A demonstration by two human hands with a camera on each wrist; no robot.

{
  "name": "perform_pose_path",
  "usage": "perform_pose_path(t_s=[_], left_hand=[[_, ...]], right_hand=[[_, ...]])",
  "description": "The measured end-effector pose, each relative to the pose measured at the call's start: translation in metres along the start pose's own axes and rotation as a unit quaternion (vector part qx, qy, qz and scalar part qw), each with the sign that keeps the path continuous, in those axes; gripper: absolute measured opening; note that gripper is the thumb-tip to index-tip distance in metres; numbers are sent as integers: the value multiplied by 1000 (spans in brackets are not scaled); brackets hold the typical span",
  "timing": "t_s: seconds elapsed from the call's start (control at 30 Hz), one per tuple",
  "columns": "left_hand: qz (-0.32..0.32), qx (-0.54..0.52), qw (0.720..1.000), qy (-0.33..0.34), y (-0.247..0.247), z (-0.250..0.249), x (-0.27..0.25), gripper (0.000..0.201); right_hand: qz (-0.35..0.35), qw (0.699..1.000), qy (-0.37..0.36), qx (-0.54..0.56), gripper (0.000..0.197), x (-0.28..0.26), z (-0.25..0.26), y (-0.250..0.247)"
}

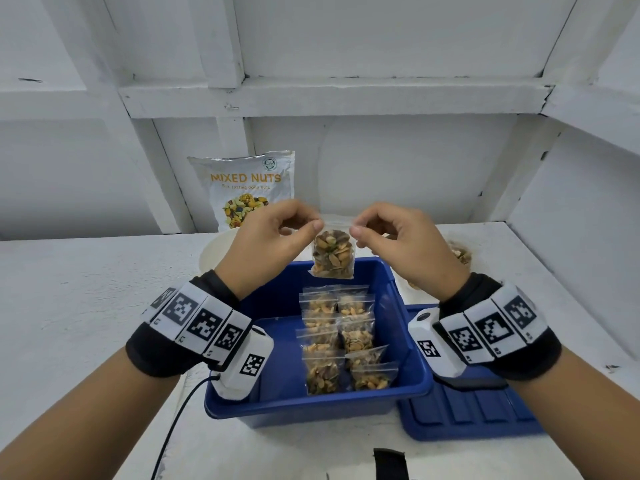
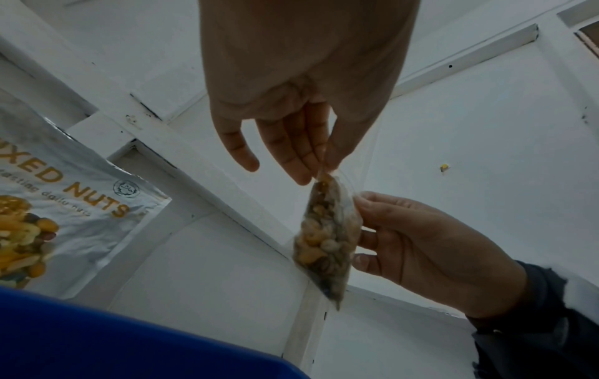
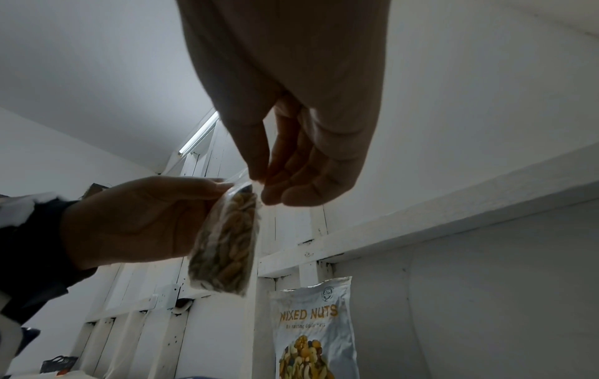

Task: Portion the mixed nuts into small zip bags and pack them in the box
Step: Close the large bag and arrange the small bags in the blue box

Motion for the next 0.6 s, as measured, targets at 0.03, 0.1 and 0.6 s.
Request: perform_pose_path(t_s=[0.03,0.1,0.6], left_hand=[[11,-7,1000,-2,2,1,0,1],[27,-14,1000,-8,5,3,-2,13],[35,42,998,31,8,-4,-8,4]], right_hand=[[-1,1000,-3,4,17,0,1,0],[2,1000,-7,8,19,-1,2,1],[10,1000,-17,-20,21,-4,5,5]])
Point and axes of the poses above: each hand's wrist, its own x-axis towards the middle knuckle, its own y-axis out of the palm, z = x × y, the point moved 9 cm from there along x, towards the middle knuckle, and after that the axes turned 12 degrees about -y, right-handed, at the moved point
